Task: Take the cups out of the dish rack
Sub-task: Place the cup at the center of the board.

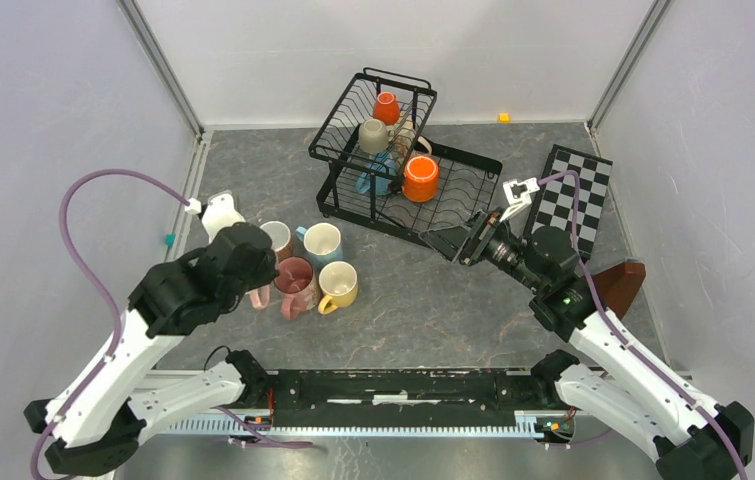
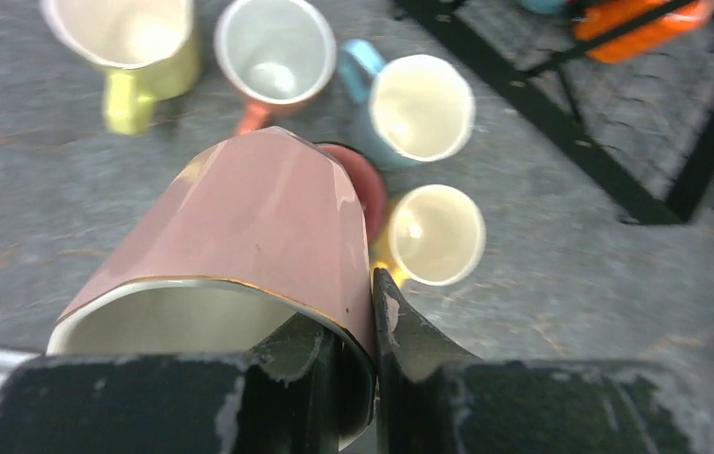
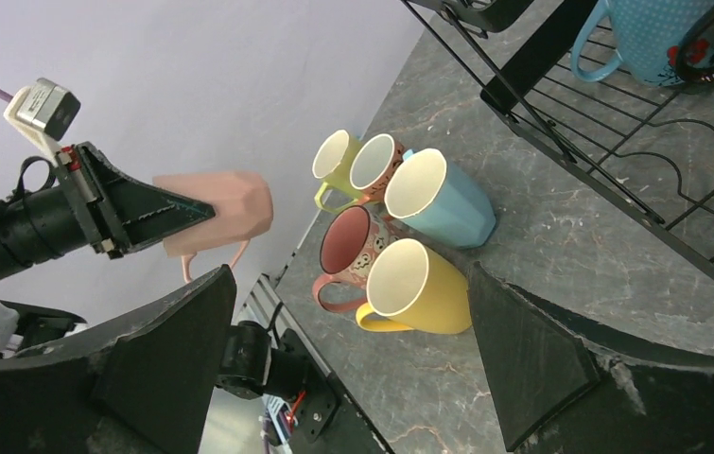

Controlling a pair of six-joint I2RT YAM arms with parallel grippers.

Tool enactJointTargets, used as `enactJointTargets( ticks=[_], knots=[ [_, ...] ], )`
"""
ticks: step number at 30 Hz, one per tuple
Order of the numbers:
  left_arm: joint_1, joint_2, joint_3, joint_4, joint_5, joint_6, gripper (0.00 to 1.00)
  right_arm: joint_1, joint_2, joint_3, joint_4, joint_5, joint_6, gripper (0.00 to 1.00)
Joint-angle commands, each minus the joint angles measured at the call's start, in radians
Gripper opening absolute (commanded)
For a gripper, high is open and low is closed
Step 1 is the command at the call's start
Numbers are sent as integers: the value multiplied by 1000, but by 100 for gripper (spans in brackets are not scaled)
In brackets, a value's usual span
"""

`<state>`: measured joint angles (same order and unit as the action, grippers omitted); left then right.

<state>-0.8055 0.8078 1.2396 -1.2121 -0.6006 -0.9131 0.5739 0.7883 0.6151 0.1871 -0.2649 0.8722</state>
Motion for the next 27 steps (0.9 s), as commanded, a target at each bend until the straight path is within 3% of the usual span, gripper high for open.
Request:
enactJointTargets(
  ticks=[1,6,11,17,27],
  knots=[
    [88,66,70,-115,-125,-31,2,-2,-23,55,-15,-6,-51,98],
    [393,62,-43,23,123,139,2,-3,-27,53,-14,-21,-58,98],
    [582,100,-151,120,261,204,2,-2,-38,68,-42,-20,-86,98],
    [694,156,-284,240,357,190,2,-2,-55,77,-69,-13,-109,98],
    [740,222,-404,389,384,139,2,-2,-58,77,-81,-19,-124,98]
  ],
)
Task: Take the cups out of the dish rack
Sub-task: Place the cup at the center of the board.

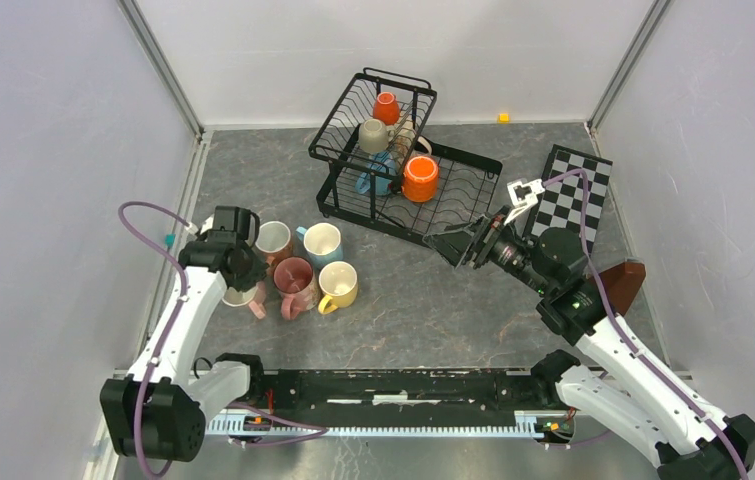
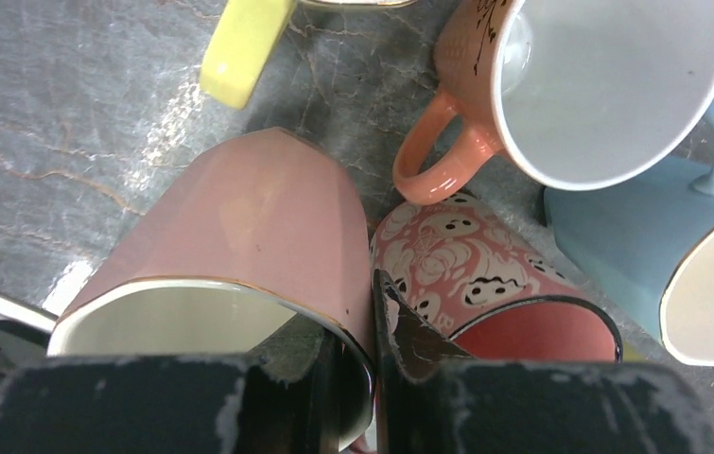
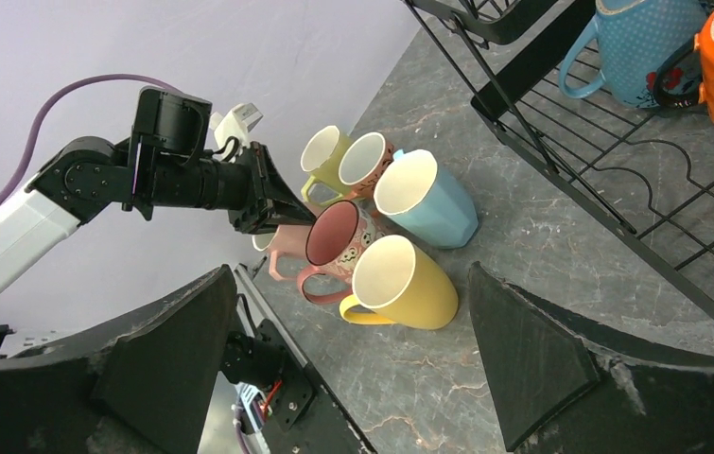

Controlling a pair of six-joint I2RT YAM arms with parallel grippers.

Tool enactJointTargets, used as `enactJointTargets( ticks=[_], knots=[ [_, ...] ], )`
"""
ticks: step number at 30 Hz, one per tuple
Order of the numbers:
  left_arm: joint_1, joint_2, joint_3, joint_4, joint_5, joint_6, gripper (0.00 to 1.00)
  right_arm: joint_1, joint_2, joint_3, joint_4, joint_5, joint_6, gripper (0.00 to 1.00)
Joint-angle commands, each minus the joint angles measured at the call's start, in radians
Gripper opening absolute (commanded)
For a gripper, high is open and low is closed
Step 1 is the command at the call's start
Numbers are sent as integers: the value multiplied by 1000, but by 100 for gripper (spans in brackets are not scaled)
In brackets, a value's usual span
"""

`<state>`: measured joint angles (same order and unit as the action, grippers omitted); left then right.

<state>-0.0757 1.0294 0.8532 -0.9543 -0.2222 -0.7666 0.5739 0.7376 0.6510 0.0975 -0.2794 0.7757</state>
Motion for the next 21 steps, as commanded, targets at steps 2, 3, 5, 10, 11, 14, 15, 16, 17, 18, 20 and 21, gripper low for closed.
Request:
enactJointTargets(
  ticks=[2,3,5,10,11,14,15,16,17,18,20,21],
  knots=[
    [14,12,-39,154,3,-13,2,-3,-6,40,7,-6,-30,98],
    [15,16,-50,162,0,-20,2,-2,-6,39,5,-7,-32,98],
    [19,21,-75,191,0,-29,2,-2,-4,38,5,-7,-36,98],
    [23,39,-119,241,3,-34,2,-3,3,38,5,-10,-38,98],
    [24,44,-123,247,3,-33,2,-3,5,38,4,-10,-39,98],
    [25,50,-131,255,3,-36,3,-2,12,36,3,-9,-42,98],
    [24,53,-134,256,5,-34,5,-2,16,35,5,-10,-42,98],
    [25,52,-135,258,7,-35,7,-2,17,32,9,-10,-39,98],
    [24,51,-134,259,8,-32,10,-2,20,31,11,-12,-37,98],
    [25,46,-133,257,8,-31,12,-2,23,32,14,-13,-37,98],
    [24,34,-130,251,8,-26,16,-3,27,33,15,-13,-37,98],
    [24,29,-124,243,5,-23,18,-2,30,33,16,-14,-37,98]
  ],
)
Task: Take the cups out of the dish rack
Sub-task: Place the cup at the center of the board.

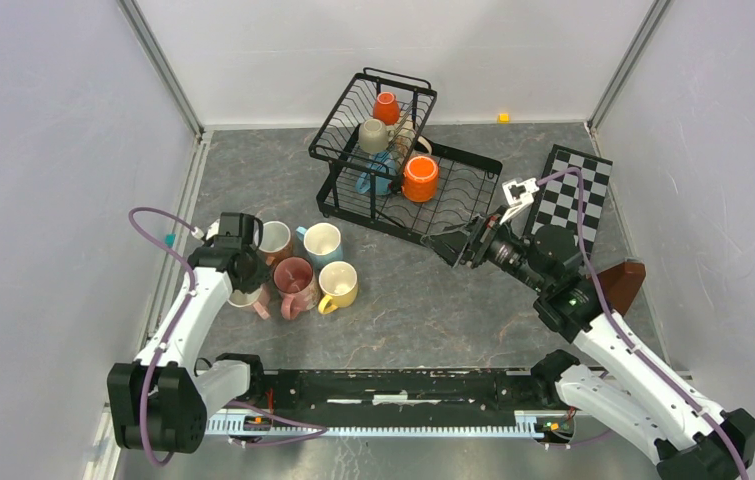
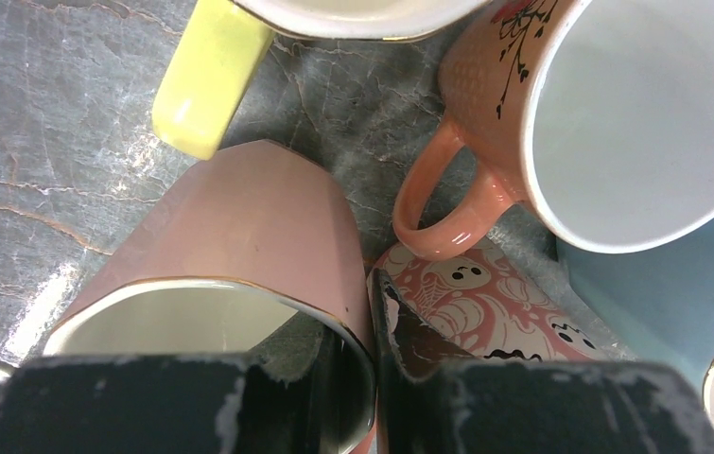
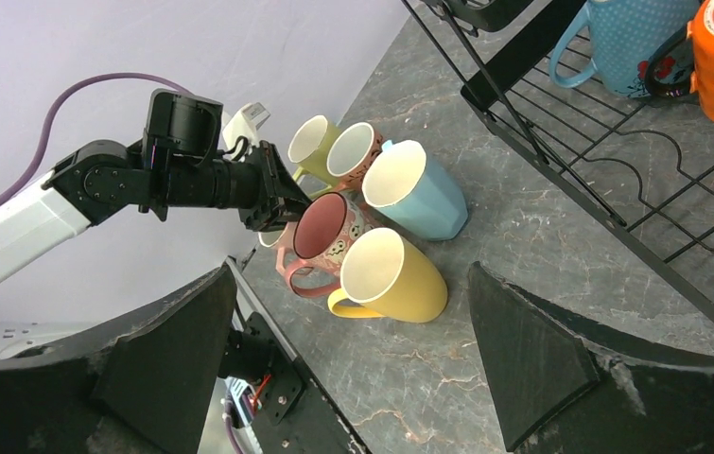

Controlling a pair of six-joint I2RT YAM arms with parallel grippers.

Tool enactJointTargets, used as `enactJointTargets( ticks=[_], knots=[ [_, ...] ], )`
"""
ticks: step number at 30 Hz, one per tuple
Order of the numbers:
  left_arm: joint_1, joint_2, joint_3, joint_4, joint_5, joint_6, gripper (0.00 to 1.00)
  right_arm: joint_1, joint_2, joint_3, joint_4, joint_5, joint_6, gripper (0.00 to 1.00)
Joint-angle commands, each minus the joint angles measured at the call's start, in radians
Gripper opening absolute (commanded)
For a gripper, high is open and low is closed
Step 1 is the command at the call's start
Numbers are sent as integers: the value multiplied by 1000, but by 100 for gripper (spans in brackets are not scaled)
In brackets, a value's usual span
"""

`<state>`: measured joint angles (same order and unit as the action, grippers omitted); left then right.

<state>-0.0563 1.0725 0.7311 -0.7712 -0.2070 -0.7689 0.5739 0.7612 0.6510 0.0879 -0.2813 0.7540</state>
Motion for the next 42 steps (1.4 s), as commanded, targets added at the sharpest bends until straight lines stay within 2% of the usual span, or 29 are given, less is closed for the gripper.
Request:
enactJointTargets(
  ticks=[1,9,19,24,27,30,32,33,42],
  knots=[
    [4,-19,4,55,-10,-17,19,-3,8,33,28,-12,-16,98],
    [5,-60,60,0,-22,12,35,-2,36,34,48,-22,-11,98],
    [5,-110,120,-67,-33,48,42,-2,60,32,64,-23,-14,98],
    [6,-143,159,-102,-16,83,49,-2,68,28,56,-9,-25,98],
    [5,-172,190,-117,9,113,59,-3,67,30,42,7,-38,98],
    [5,-198,218,-122,61,141,80,-2,74,41,21,30,-55,98],
    [4,-205,241,-125,109,154,97,-3,81,56,1,46,-70,98],
    [4,-206,252,-125,137,161,100,-2,86,64,-8,55,-76,98],
    [-13,-246,328,-117,342,199,100,-15,182,154,-124,190,-189,98]
  ],
)
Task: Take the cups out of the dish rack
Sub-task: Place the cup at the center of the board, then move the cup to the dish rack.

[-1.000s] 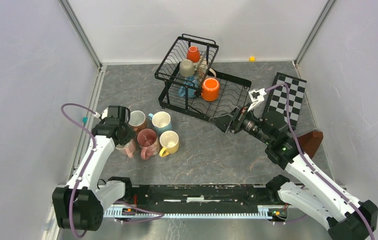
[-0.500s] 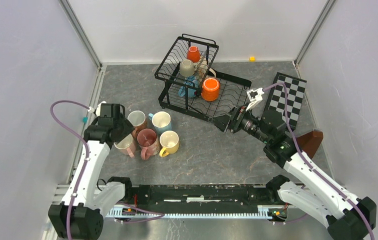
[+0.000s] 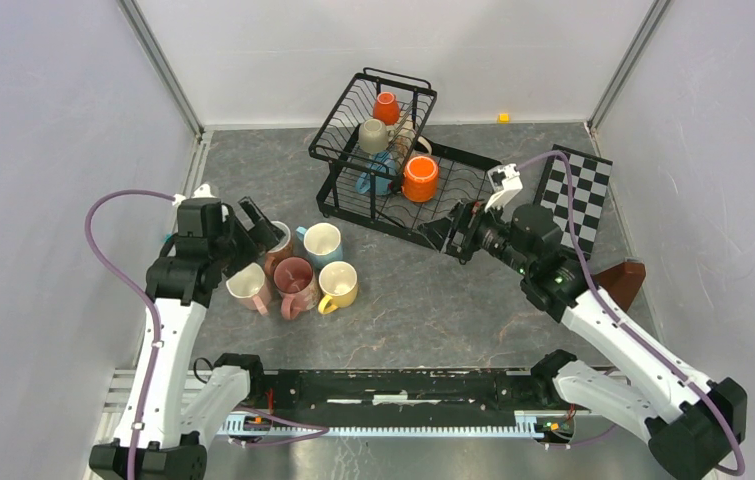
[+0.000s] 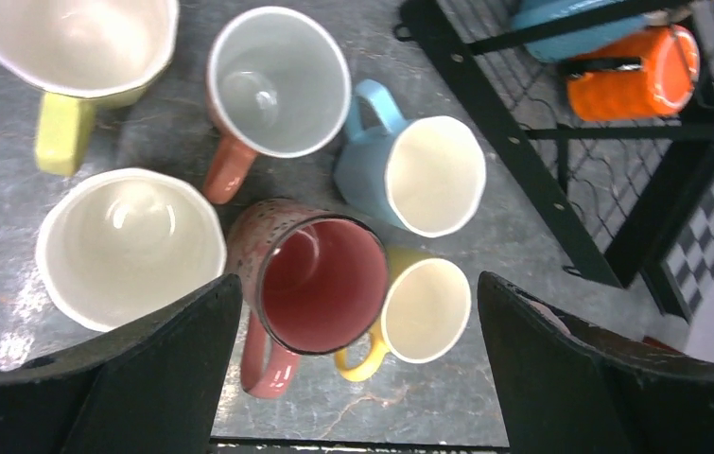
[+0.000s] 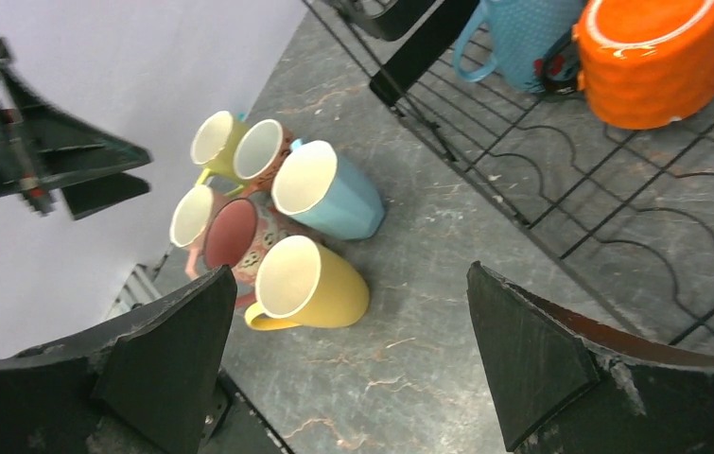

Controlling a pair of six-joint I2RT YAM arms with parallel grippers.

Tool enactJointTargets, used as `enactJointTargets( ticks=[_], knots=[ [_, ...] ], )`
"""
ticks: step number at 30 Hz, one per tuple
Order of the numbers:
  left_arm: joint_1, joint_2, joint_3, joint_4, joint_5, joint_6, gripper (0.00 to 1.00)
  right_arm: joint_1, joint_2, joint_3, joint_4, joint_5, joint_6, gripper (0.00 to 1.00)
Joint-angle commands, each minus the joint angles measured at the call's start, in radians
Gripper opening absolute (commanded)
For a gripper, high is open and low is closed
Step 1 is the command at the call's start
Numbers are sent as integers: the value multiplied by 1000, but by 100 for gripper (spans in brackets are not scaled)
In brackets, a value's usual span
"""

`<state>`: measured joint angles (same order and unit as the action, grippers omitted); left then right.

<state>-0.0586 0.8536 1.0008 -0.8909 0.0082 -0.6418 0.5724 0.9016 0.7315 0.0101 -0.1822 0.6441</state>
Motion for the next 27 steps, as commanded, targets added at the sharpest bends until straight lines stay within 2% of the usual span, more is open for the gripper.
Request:
enactJointTargets(
  ticks=[1,6,15,19,27],
  knots=[
    [-18,-30,63,8,149,76,100,-21,59,80,-47,98,-94,98],
    [-104,-26,60,38,237,96,100,-78,164,113,-22,111,-138,98],
    [-357,-17,75,88,212,67,100,-182,407,224,66,105,-181,98],
    [-408,-17,73,118,227,50,100,-206,560,312,125,89,-189,98],
    [-421,-40,99,95,243,62,100,-216,828,551,198,58,-213,98]
  ],
)
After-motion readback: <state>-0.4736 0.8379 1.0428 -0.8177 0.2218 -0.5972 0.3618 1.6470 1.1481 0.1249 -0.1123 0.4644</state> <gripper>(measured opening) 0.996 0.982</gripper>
